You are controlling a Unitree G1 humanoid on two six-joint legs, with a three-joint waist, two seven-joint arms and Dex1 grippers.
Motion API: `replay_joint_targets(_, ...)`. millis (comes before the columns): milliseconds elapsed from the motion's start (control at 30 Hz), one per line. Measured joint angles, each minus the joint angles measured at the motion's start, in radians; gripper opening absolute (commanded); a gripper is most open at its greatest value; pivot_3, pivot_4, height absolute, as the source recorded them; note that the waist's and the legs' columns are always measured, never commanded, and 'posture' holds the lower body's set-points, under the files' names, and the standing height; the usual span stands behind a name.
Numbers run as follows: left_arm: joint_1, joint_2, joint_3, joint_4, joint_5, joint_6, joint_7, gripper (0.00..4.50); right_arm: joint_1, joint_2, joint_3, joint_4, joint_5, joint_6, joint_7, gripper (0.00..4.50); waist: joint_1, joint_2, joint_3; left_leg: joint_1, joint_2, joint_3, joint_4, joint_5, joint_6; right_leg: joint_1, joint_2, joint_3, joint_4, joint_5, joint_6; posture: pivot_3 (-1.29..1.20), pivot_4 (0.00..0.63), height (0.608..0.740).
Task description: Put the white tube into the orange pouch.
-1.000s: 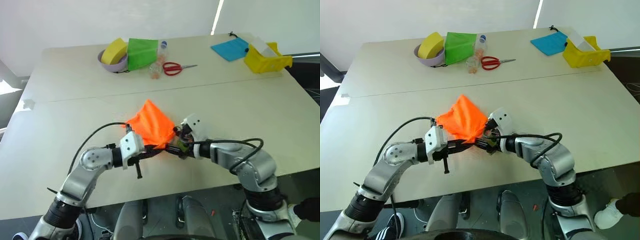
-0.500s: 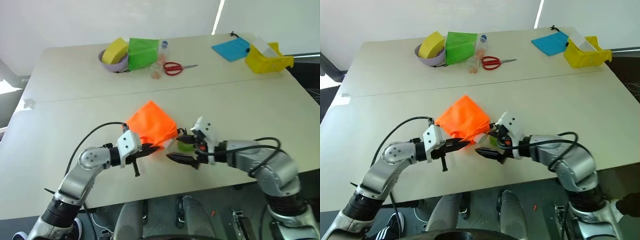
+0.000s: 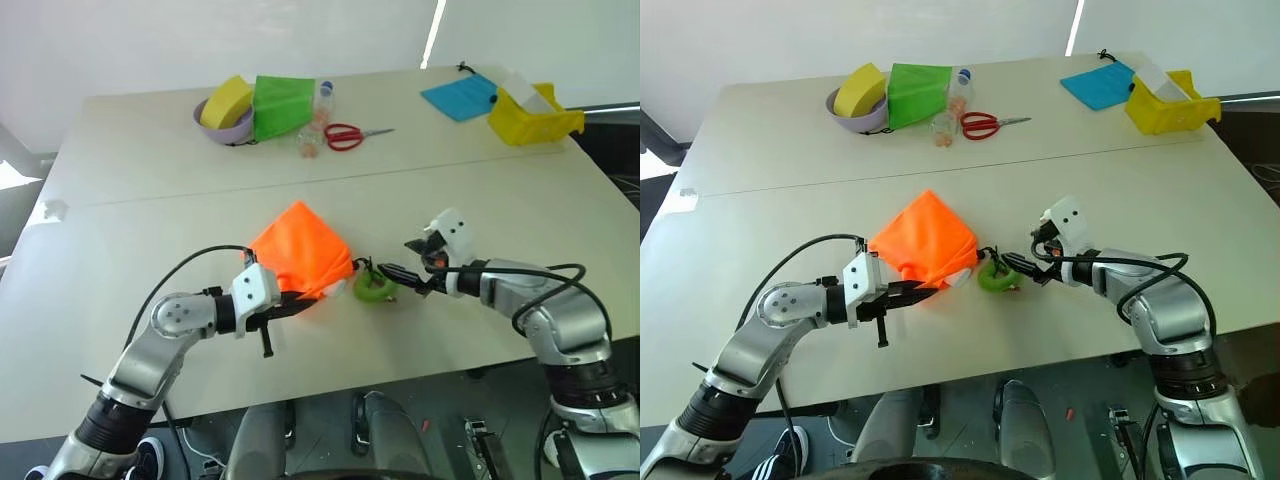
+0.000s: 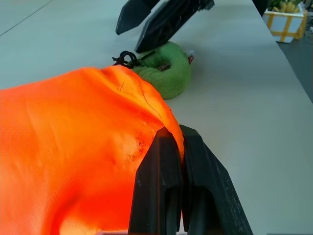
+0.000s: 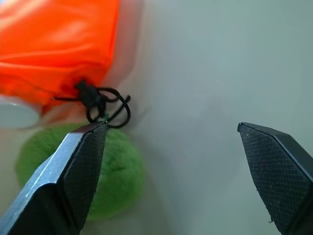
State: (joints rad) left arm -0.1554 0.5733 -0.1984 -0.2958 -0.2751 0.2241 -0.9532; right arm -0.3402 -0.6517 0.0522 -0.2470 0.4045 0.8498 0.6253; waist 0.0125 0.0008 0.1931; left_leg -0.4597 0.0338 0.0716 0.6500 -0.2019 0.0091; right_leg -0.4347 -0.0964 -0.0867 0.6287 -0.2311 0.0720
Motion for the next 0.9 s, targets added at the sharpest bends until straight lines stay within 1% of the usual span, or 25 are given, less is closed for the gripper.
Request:
replay_joint_targets(333, 0.002, 0.006, 0.017, 0.000, 0.000, 0.000, -0.004, 0.00, -0.018, -0.016, -0.019, -0.001, 0.027, 0.018, 0.061, 4.47, 0.000, 0.000, 0.000, 0.001, 0.001, 0.001, 0.001, 0.000, 0.000, 0.000, 0.000, 0.000, 0.001, 0.000, 0.000, 0.00, 0.150, 0.740)
replay_joint_targets(367, 0.003, 0.006, 0.017, 0.000, 0.000, -0.001, -0.005, 0.00, -0.016, -0.050, 0.003, -0.003, 0.003, 0.001, 0.078, 4.47, 0.000, 0.000, 0.000, 0.001, 0.001, 0.002, 0.001, 0.000, 0.000, 0.000, 0.000, 0.000, 0.001, 0.000, 0.000, 0.00, 0.150, 0.740)
replay_joint_targets(400, 0.004, 0.006, 0.019, 0.000, 0.000, -0.002, -0.006, 0.00, -0.012, -0.058, 0.012, -0.003, -0.009, -0.008, 0.083, 4.47, 0.001, 0.000, 0.000, 0.000, 0.001, 0.002, 0.001, 0.000, 0.000, 0.000, 0.000, 0.000, 0.001, 0.000, 0.000, 0.00, 0.150, 0.740)
replay_joint_targets(600, 0.004, 0.016, 0.024, 0.000, 0.000, -0.015, -0.020, 0.00, -0.004, -0.056, 0.062, -0.003, -0.037, -0.020, 0.099, 4.47, -0.001, 0.000, 0.000, 0.001, 0.001, 0.002, 0.001, 0.000, 0.000, 0.000, 0.000, 0.000, 0.001, 0.000, 0.000, 0.00, 0.150, 0.740)
replay_joint_targets(733, 0.005, 0.018, 0.027, 0.001, 0.000, -0.016, -0.026, 0.00, -0.008, -0.034, 0.071, -0.006, -0.032, -0.008, 0.109, 4.47, 0.000, 0.000, 0.000, 0.001, 0.001, 0.002, 0.001, 0.000, 0.000, 0.000, 0.000, 0.000, 0.001, 0.000, 0.000, 0.00, 0.150, 0.740)
replay_joint_targets(867, 0.008, 0.029, 0.033, 0.001, -0.001, -0.017, -0.030, 0.00, -0.011, -0.074, 0.119, -0.026, -0.077, -0.040, 0.129, 4.47, 0.000, -0.001, -0.001, 0.001, 0.001, 0.002, 0.001, 0.000, 0.000, 0.000, 0.000, 0.000, 0.001, 0.000, 0.000, 0.00, 0.150, 0.740)
replay_joint_targets(900, 0.011, 0.034, 0.037, 0.001, -0.001, -0.017, -0.033, 0.00, -0.011, -0.073, 0.123, -0.025, -0.085, -0.047, 0.128, 3.92, 0.000, -0.001, -0.001, 0.001, 0.001, 0.002, 0.001, 0.000, 0.000, 0.000, 0.000, 0.000, 0.001, 0.000, 0.000, 0.00, 0.150, 0.740)
